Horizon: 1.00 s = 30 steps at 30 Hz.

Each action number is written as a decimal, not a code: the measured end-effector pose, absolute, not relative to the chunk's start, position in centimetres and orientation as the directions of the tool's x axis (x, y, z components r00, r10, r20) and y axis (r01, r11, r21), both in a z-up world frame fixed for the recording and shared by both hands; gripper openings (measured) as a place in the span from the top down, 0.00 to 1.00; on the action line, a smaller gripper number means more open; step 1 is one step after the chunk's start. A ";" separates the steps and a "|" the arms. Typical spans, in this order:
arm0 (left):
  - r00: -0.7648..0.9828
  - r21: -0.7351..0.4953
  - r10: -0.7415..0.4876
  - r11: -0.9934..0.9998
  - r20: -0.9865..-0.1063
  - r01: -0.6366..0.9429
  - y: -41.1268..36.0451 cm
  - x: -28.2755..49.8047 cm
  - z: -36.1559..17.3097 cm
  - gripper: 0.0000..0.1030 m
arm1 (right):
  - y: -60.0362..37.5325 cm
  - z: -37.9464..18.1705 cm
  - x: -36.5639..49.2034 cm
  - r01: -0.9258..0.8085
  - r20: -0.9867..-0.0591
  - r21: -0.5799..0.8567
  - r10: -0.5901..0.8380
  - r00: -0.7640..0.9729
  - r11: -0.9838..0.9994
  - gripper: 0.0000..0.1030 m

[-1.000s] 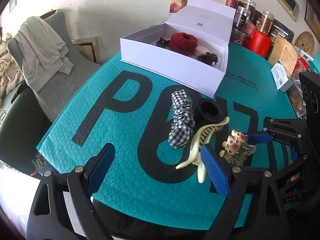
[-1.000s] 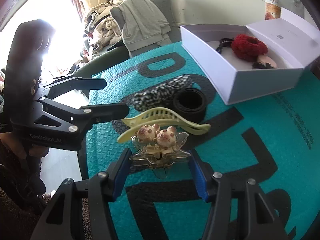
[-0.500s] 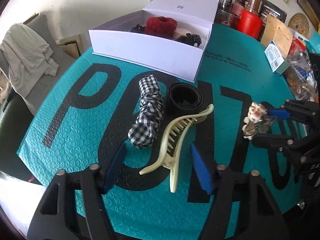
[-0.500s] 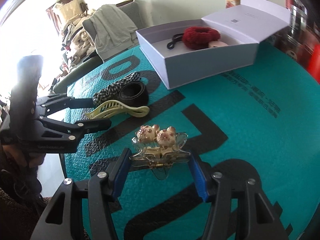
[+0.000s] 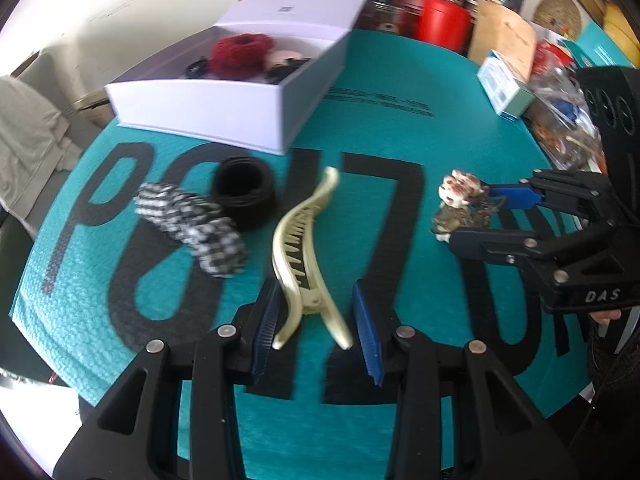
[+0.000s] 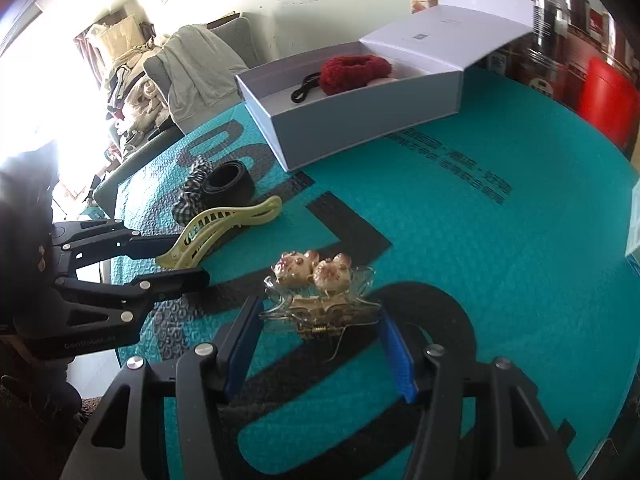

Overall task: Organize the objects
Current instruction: 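Close the left tool on the cream claw clip and lift it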

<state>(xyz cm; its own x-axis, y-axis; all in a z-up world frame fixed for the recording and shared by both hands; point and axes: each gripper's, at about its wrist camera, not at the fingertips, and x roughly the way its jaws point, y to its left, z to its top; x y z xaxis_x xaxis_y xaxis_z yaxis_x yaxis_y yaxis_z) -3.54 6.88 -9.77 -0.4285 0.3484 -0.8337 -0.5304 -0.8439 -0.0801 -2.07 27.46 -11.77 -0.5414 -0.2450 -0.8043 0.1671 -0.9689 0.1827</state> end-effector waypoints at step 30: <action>-0.479 0.006 0.313 -0.833 -0.820 -0.554 11.4 -5.3 -10.1 0.78 | 28.2 -12.9 -2.0 0.127 -0.803 0.061 -0.124 -0.582 -0.990 0.41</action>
<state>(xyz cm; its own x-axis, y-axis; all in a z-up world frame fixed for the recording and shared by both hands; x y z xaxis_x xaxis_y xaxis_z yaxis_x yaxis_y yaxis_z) -5.34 11.43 -10.15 -0.4792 0.3134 -0.8198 -0.5538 -0.8326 0.0055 -1.97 28.20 -12.88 -0.5824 -0.1237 -0.8034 0.1267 -0.9901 0.0606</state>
